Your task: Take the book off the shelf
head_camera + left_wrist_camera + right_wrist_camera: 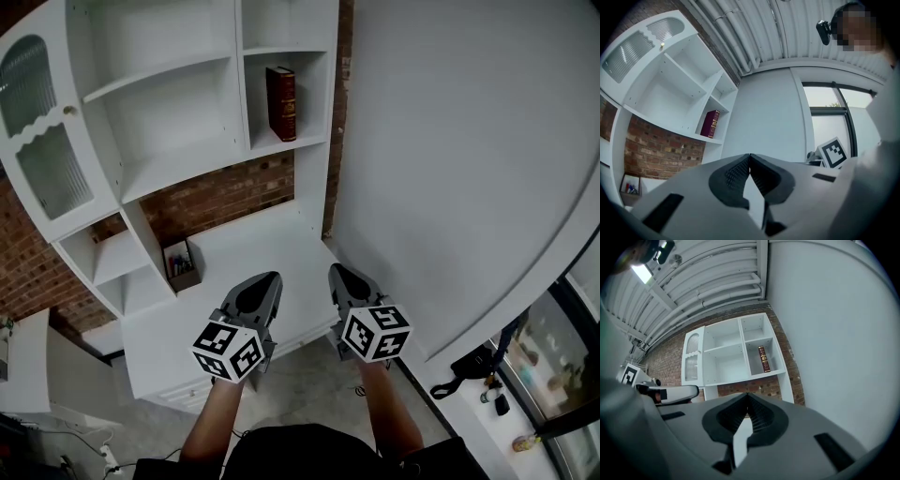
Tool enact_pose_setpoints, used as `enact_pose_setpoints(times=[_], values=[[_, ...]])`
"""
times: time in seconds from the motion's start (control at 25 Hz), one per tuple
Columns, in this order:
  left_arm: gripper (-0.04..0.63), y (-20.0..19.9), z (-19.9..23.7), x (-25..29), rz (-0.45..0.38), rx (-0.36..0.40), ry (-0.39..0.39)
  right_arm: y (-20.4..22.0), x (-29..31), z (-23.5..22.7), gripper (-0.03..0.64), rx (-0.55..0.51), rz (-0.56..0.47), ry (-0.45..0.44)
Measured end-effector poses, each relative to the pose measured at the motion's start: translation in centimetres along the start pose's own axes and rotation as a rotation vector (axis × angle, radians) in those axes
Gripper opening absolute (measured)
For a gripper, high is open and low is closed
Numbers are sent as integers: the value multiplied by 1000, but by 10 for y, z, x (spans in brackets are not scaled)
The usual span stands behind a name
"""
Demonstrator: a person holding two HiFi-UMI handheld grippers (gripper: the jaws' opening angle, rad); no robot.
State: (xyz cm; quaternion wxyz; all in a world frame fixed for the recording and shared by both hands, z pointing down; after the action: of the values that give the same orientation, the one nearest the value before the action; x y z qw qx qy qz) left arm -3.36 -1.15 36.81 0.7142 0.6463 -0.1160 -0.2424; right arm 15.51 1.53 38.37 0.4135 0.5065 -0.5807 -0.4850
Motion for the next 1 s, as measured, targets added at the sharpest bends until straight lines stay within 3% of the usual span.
enact_pose_setpoints(times=[0.2, 0.4, 1.0], values=[[15, 6, 0, -2, 12, -10, -23, -1, 1, -5, 18, -6, 6, -6], [15, 7, 4, -4, 14, -9, -51, -4, 1, -5, 19, -79, -7, -3], [16, 10, 22, 12, 22, -2, -54, -5, 25, -12, 18, -52, -5, -40]])
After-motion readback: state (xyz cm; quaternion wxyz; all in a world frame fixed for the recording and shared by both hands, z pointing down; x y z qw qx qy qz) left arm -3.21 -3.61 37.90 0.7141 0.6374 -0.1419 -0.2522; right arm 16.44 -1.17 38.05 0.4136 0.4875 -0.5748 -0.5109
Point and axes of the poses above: the fingertips, and each gripper's own axes: x forward along the fingers, z to its left, y out of its underside, the point moved 7 cm from there along -x, backward along the fingers, and after that the axes turned 5 degrees about y, right-handed, at the moved point
